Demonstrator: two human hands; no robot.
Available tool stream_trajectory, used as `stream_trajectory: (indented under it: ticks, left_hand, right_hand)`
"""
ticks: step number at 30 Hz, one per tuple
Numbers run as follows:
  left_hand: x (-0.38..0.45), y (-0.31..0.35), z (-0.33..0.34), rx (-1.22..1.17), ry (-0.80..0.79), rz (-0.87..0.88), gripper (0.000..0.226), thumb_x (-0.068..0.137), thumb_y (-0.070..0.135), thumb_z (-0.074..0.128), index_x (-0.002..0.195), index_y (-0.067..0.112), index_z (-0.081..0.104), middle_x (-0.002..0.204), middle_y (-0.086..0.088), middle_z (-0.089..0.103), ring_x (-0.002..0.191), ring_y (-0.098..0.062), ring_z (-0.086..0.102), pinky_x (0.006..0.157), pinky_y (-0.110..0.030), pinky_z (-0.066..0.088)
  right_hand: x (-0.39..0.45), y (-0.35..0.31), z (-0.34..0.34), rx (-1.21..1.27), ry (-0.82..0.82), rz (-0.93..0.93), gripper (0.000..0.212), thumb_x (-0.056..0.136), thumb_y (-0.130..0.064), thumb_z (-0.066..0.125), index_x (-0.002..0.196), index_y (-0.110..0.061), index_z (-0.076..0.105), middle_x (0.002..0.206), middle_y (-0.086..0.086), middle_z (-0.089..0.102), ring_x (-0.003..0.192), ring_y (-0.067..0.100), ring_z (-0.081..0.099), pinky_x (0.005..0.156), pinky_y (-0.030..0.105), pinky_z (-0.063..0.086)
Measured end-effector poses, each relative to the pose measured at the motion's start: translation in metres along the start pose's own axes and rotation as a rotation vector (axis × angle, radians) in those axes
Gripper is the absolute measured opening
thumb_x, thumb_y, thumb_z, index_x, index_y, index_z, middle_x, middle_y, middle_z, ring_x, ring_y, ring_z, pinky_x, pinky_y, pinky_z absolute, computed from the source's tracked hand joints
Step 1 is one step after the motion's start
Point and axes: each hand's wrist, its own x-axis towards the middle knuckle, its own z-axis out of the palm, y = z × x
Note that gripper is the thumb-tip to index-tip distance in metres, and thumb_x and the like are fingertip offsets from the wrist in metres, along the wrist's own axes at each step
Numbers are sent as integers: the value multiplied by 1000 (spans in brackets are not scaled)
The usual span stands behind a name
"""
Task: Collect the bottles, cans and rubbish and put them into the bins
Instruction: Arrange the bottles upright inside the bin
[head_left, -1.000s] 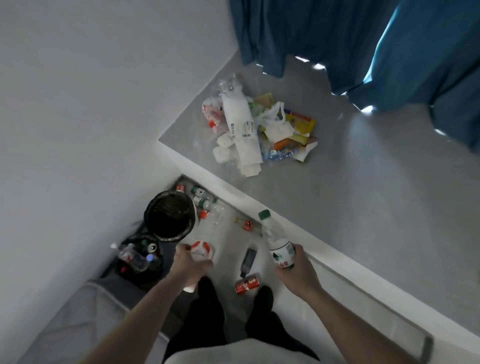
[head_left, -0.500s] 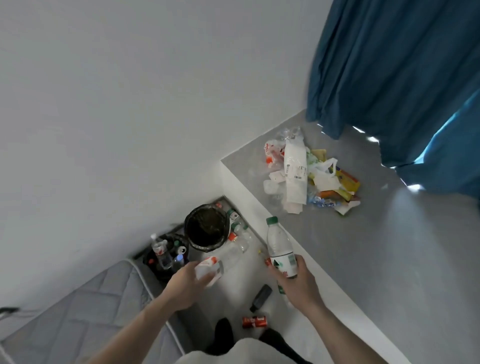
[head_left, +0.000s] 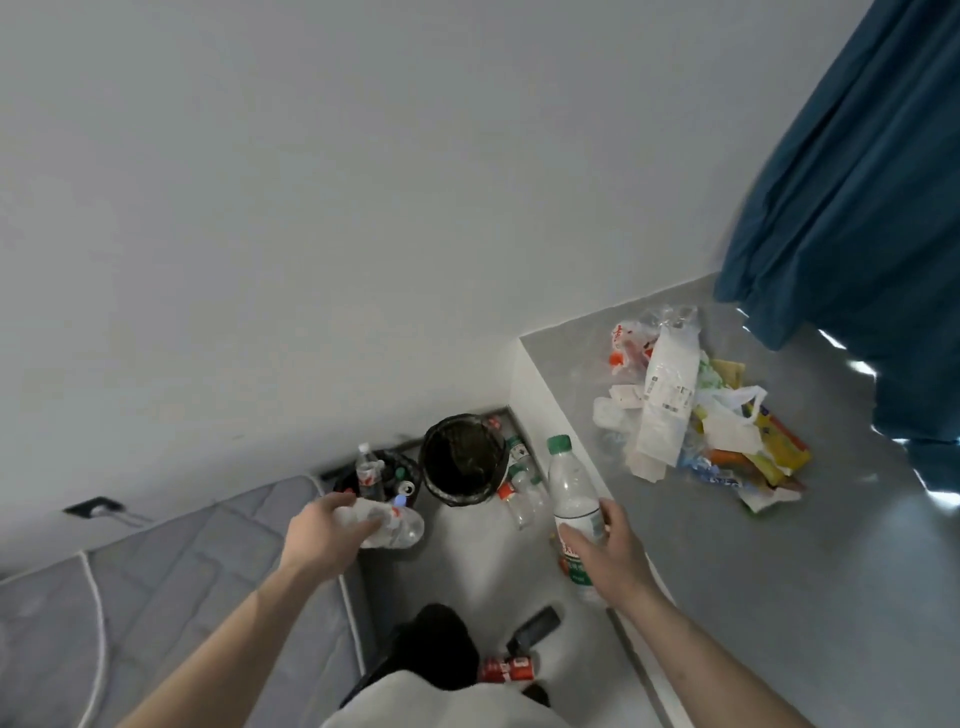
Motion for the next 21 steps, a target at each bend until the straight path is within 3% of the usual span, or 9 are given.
stream_trajectory:
  ticks: [5,10,14,17,19,21]
  left_hand:
    - [7,-13,-20,-134,91,-94,25,68,41,79,85,24,73,82,3,73,80,-18,68,69,-32,54]
    - [59,-26,-32,-171,90,-157,12,76,26,76,87,24,74,78,2,74,80,-18,69,71,-33,54]
    - [121,-34,-39,-108,44,-190,24,78,26,69,101,27,76,94,1,73,93,-23,66,80,-31,51]
    - [172,-41,-38,-83,-11,-198,29,80,27,64,107,26,75,96,3,70,90,-19,62,80,-28,47]
    - [208,-45,-33,-65,-50,-209,27,84,31,66,109,25,73,97,4,69,88,-16,60,78,-25,44]
    - [245,-54,-26,-40,-93,-236,28,87,36,65,112,25,71,104,1,70,96,-19,64,78,-25,43]
  right_hand:
    - [29,-21,19,-41,-46,-31,54,75,-26,77,118,-37,46,105,-10,66,91,11,66,79,38,57]
    - [71,-47,53,-81,-122,-17,55,74,-24,79,118,-39,50,107,-9,67,95,10,66,86,41,59]
    - [108,-71,101,-93,-110,22,50,65,-35,86,104,-38,55,100,-12,70,90,6,68,84,39,59]
    - [144,-85,140,-141,-96,18,54,57,-41,87,100,-38,55,99,-11,70,85,5,69,80,39,60]
    - [171,-95,165,-180,-108,19,58,58,-42,88,103,-42,53,102,-13,68,86,5,68,74,33,58]
    - [198,-104,191,-206,-140,31,58,64,-30,91,108,-38,53,105,-10,66,89,6,66,68,23,52]
